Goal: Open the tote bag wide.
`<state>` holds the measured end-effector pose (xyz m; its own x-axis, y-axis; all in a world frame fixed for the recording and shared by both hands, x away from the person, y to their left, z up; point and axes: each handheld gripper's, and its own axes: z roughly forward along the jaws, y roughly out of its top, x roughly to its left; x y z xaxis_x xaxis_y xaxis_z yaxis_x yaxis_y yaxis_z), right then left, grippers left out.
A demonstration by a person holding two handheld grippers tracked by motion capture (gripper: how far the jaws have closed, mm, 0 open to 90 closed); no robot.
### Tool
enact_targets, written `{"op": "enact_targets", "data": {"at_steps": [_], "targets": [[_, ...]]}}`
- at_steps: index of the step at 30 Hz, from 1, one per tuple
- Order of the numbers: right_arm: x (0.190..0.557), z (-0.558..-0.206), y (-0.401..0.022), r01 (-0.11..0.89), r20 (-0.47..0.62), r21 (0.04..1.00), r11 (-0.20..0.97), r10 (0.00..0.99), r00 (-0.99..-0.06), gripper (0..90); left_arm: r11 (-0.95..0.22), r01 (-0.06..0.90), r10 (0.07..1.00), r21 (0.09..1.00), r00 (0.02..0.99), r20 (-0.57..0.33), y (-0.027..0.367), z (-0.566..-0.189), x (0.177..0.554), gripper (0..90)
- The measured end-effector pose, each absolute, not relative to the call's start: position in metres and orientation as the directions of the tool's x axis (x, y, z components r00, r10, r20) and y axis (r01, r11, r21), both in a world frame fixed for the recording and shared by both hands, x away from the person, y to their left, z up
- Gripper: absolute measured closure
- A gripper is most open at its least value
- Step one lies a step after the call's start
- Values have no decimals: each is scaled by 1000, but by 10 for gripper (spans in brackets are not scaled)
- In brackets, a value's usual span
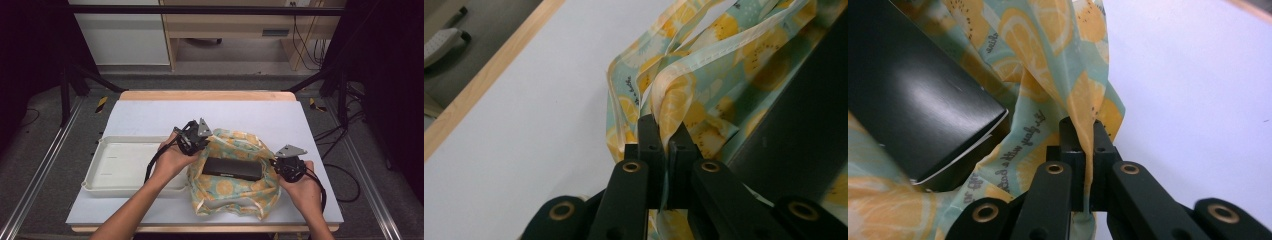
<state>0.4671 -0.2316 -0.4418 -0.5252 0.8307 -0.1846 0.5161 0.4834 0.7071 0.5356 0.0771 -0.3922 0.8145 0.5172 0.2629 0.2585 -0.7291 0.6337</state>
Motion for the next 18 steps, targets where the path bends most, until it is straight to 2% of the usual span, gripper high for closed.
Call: {"op": "enact_targets", "data": {"at_steps": [8, 18], "targets": [[483, -459, -236, 557, -163, 669, 492, 828, -536, 900, -750, 299, 514, 589, 825, 236, 74, -415, 544, 884], [504, -464, -238, 573, -155, 662, 483, 836, -526, 900, -781, 312, 500, 540, 831, 243, 72, -423, 544, 886]]}}
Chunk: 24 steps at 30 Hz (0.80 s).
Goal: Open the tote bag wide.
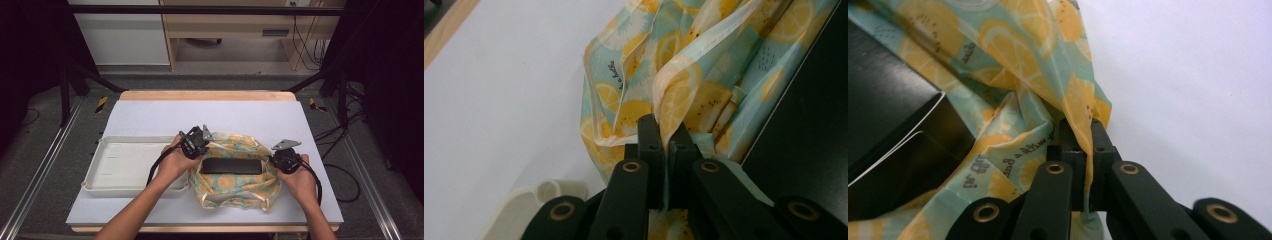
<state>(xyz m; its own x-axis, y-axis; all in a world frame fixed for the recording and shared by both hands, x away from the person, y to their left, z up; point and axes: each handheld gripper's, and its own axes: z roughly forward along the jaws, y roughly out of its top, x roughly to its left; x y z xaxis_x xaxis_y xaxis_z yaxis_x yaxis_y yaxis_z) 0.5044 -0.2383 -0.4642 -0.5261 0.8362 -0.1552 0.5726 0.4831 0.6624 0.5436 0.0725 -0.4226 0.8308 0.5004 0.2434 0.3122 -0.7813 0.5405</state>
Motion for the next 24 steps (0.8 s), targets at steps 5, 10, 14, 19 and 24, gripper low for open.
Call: {"op": "enact_targets", "data": {"at_steps": [5, 10, 14, 19, 24], "targets": [[507, -464, -238, 556, -158, 681, 476, 837, -523, 817, -781, 323, 503, 534, 833, 232, 75, -424, 544, 889], [491, -448, -245, 539, -115, 734, 413, 858, -501, 505, -764, 324, 511, 559, 831, 218, 80, -420, 543, 891], [468, -432, -246, 497, -121, 773, 396, 860, -496, 363, -757, 319, 513, 570, 831, 216, 80, -417, 540, 892], [436, -414, -238, 420, -124, 815, 400, 828, -547, 481, -754, 311, 509, 578, 833, 216, 79, -414, 537, 893], [422, -431, -224, 433, -113, 782, 449, 784, -610, 639, -767, 302, 494, 566, 841, 221, 80, -414, 534, 893]]}}
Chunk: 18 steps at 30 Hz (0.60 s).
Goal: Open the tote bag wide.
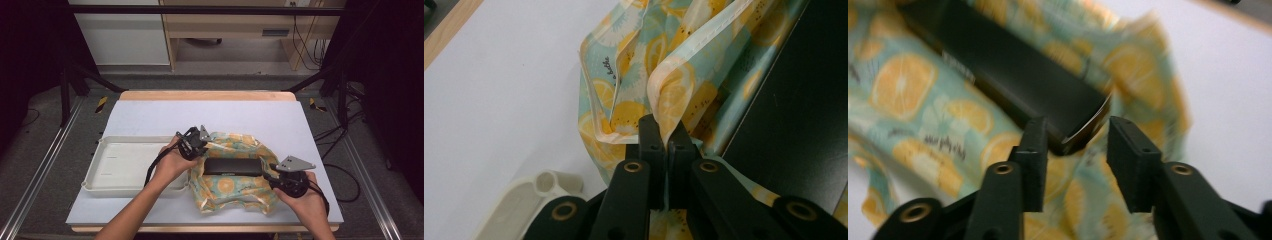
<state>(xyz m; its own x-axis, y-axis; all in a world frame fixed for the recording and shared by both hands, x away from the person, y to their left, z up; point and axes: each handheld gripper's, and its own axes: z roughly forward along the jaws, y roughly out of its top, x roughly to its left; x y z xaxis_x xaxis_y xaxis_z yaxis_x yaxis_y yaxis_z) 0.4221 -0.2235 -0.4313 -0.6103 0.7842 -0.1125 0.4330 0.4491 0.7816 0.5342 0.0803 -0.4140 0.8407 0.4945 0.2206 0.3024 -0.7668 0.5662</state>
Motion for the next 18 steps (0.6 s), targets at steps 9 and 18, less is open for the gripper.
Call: {"op": "enact_targets", "data": {"at_steps": [9, 18], "targets": [[416, -465, -223, 510, -85, 713, 481, 781, -618, 757, -792, 310, 476, 526, 852, 216, 82, -426, 536, 846], [410, -462, -227, 475, -64, 771, 425, 793, -605, 802, -688, 282, 524, 668, 830, 190, 97, -396, 520, 593]]}}
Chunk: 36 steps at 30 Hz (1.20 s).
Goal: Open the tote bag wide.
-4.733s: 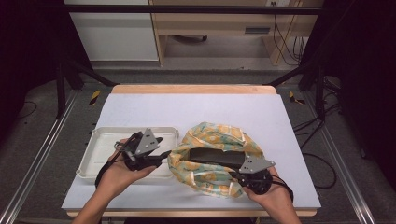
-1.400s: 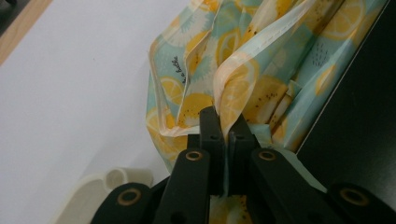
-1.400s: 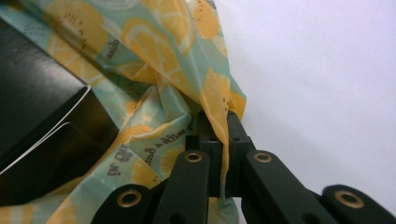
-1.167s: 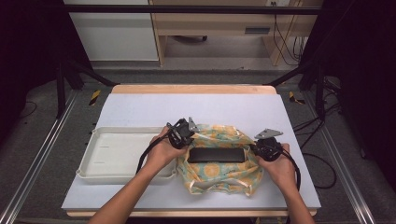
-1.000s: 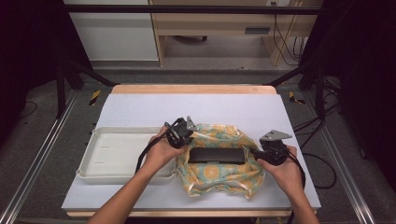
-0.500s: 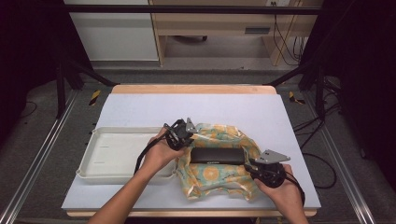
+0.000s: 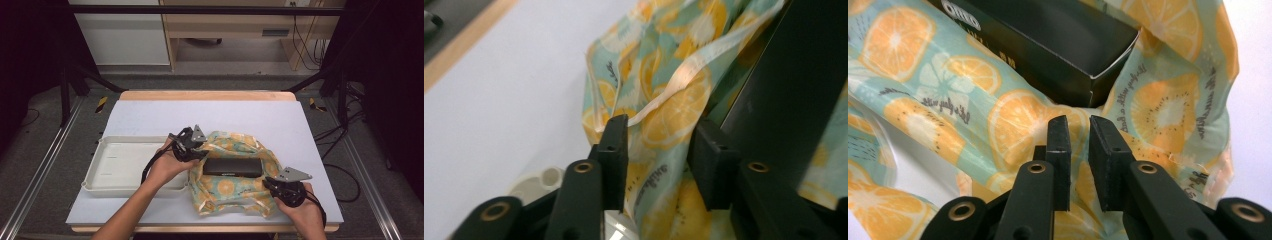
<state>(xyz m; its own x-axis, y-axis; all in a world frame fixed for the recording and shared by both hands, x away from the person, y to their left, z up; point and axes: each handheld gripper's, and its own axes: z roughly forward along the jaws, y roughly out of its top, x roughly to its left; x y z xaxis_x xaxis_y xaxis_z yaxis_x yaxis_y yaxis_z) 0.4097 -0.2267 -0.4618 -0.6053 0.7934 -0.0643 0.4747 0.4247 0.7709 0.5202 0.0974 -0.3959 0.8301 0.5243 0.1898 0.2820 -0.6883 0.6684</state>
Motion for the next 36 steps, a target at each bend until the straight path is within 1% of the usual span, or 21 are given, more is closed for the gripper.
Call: {"op": "enact_targets", "data": {"at_steps": [1, 3, 7, 9, 12, 15, 18, 22, 23, 27, 32, 36], "targets": [[409, -461, -227, 469, -68, 775, 424, 793, -606, 810, -675, 277, 530, 684, 827, 188, 100, -391, 517, 577], [407, -461, -227, 459, -66, 785, 416, 793, -605, 826, -647, 261, 533, 716, 826, 181, 103, -380, 507, 577], [405, -460, -227, 449, -64, 795, 407, 793, -606, 852, -629, 217, 506, 746, 843, 182, 102, -367, 482, 587], [404, -460, -226, 447, -63, 798, 404, 793, -605, 862, -628, 197, 483, 753, 857, 179, 98, -365, 468, 628], [403, -461, -225, 440, -67, 798, 411, 787, -613, 868, -654, 184, 483, 734, 848, 218, 92, -374, 453, 732], [403, -460, -225, 438, -67, 799, 411, 786, -615, 872, -648, 208, 507, 733, 836, 211, 92, -387, 450, 814], [402, -460, -225, 436, -66, 802, 409, 786, -615, 874, -644, 236, 520, 727, 833, 190, 93, -401, 449, 852], [402, -461, -225, 436, -65, 801, 411, 783, -619, 873, -650, 255, 535, 716, 822, 193, 97, -410, 446, 868], [401, -461, -225, 437, -65, 799, 413, 782, -620, 873, -652, 268, 557, 710, 804, 208, 101, -413, 444, 869], [401, -463, -224, 440, -63, 796, 416, 780, -623, 873, -633, 307, 599, 711, 775, 199, 110, -419, 446, 876], [402, -467, -224, 476, -54, 770, 425, 787, -615, 873, -643, 343, 610, 685, 770, 187, 113, -427, 453, 876], [402, -469, -225, 483, -46, 765, 425, 785, -618, 871, -655, 343, 605, 673, 772, 196, 110, -432, 454, 870]]}}
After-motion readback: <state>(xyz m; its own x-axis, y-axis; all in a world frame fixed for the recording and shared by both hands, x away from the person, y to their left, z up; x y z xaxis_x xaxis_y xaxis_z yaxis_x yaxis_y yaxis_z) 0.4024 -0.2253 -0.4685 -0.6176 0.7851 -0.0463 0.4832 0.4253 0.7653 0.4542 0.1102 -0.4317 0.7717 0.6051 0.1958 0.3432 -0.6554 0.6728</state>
